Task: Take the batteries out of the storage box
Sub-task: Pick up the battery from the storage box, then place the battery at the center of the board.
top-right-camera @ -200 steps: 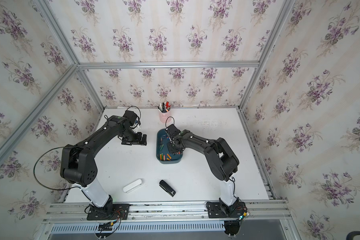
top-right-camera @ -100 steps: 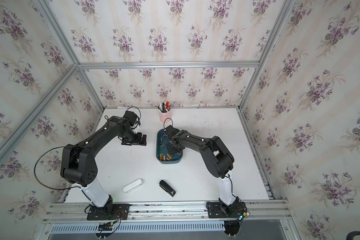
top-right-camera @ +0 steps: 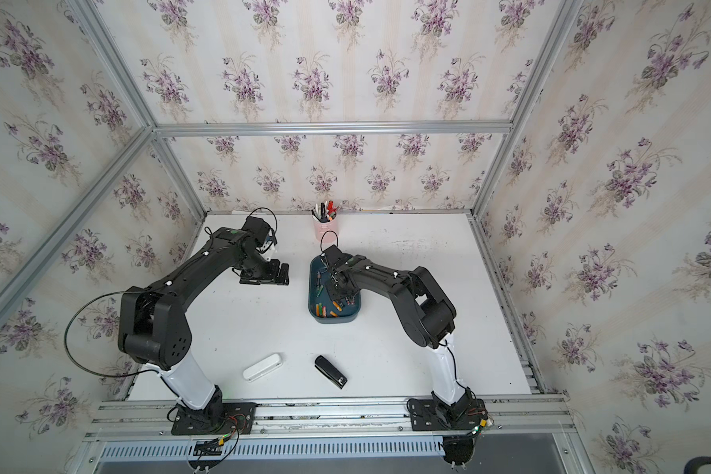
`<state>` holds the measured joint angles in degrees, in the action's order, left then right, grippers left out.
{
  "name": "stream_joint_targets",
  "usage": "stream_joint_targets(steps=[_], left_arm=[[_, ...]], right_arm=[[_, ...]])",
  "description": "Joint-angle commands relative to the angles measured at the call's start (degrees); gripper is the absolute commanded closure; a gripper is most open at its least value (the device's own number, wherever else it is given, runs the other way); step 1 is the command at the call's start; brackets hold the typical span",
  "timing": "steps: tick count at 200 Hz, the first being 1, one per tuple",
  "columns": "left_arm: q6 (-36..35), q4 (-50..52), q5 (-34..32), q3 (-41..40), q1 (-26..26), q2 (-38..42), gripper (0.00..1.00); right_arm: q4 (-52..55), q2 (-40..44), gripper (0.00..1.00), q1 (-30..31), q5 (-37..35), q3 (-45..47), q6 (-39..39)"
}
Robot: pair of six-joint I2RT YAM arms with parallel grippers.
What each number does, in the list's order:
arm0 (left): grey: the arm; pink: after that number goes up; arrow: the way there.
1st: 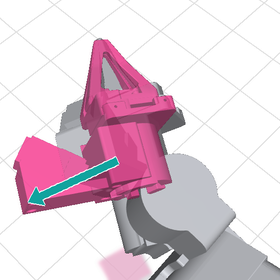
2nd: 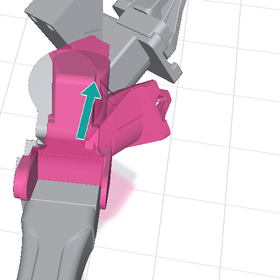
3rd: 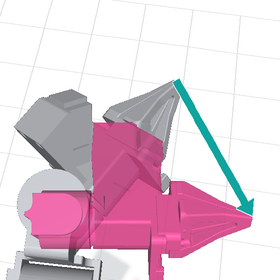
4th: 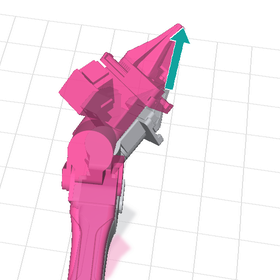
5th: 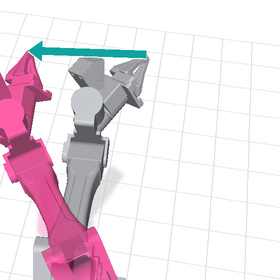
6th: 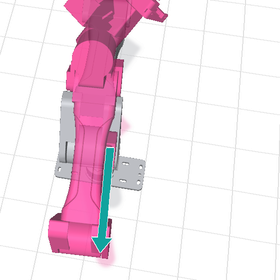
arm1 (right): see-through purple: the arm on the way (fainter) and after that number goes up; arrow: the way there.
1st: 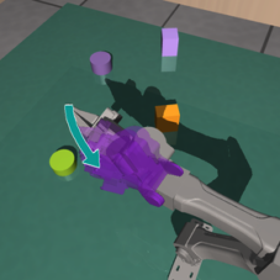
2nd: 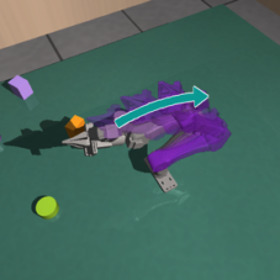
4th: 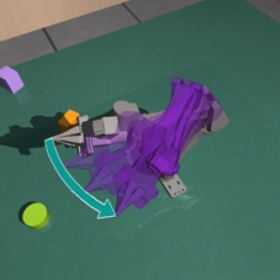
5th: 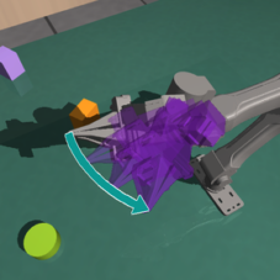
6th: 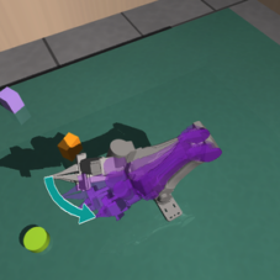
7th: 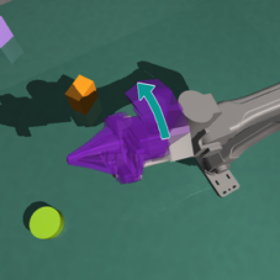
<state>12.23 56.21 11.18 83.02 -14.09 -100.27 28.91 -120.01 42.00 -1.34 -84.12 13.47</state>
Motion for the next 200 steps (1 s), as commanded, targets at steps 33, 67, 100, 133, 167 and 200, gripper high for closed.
stream_joint_targets(steps=[33,67,100,133,167,200], left_arm=[[0.13,2.10,-0.13,1.09,-0.33,0.93,0.03],[0.30,2.87,-0.13,2.25,-1.17,1.13,0.03],[0.67,3.99,-0.50,4.61,-3.06,0.45,0.03],[1.62,5.05,-1.11,7.31,-5.29,-0.87,0.03],[2.84,4.98,-1.51,10.00,-8.37,-2.96,0.03],[3.52,5.45,-1.69,13.35,-11.00,-6.67,0.04]], right_arm=[[5.00,-1.48,0.76,-0.07,-0.65,-0.33,-0.47],[5.12,-0.34,0.81,-0.07,-0.64,-1.27,-0.12],[5.85,4.16,0.81,-0.48,-0.28,-3.43,1.34],[7.10,10.23,0.82,-2.28,0.22,-4.08,2.91],[8.44,15.65,0.82,-7.11,-0.18,-1.03,3.75],[6.78,17.96,0.82,-13.42,0.00,5.78,3.49]])
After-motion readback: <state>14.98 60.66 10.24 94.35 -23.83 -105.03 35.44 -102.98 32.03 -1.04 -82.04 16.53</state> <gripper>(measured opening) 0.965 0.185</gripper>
